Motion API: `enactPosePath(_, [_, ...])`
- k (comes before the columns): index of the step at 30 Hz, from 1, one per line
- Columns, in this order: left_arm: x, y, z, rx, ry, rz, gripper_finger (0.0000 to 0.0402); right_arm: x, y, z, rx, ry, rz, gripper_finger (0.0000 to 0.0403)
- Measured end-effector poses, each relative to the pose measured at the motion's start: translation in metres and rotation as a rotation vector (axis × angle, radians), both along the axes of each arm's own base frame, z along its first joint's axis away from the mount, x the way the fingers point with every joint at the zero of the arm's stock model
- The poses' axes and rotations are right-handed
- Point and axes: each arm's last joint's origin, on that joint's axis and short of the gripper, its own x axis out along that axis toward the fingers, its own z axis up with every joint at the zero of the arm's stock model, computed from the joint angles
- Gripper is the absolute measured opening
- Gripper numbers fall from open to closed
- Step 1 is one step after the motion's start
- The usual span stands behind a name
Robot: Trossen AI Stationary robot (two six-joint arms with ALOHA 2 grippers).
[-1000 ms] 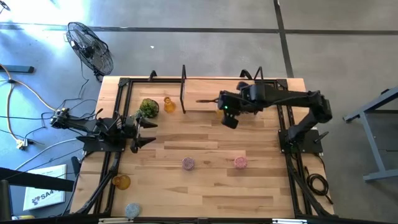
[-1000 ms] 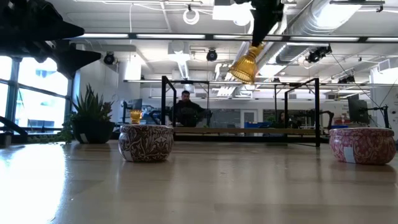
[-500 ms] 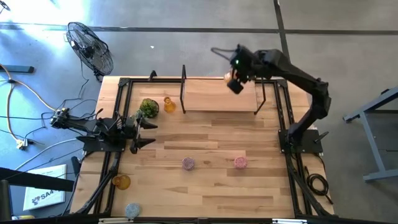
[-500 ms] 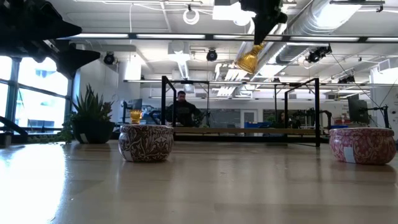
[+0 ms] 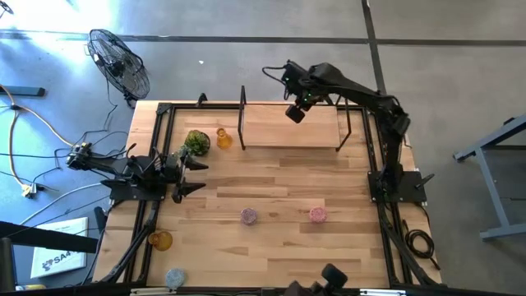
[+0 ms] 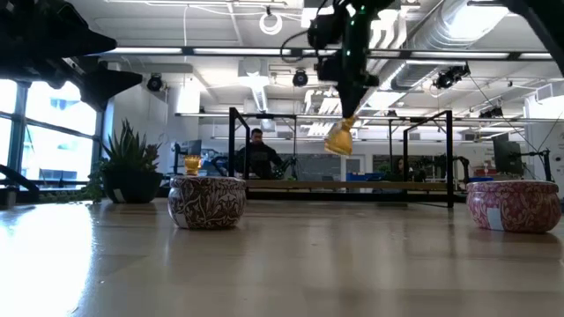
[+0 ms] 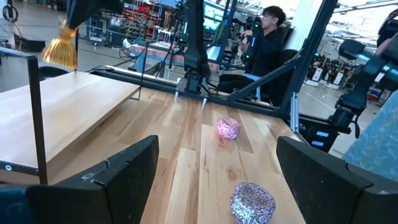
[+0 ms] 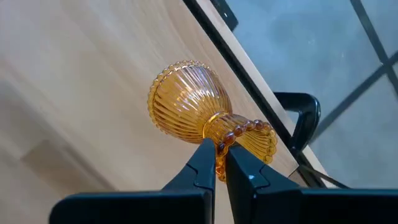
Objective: Pick & Place candle stick holders
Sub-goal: Put the top right yellow candle holder on the shelf
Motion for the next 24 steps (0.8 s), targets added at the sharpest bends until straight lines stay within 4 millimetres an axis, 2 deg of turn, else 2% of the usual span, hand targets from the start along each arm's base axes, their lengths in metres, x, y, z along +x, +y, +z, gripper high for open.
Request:
enactPosePath(5, [0.000,0.000,0.000,0.001,0.002,0.002,0.0321,0.011,-0.005,-0.014,0.001,-0.004,0.020,0.0008])
enactPosePath(24, [0.000,0.000,0.000,0.001,0.005,-0.005,0.0321,0.028,-0.019,-0.048,0.018,0.035,0.014,0.0008])
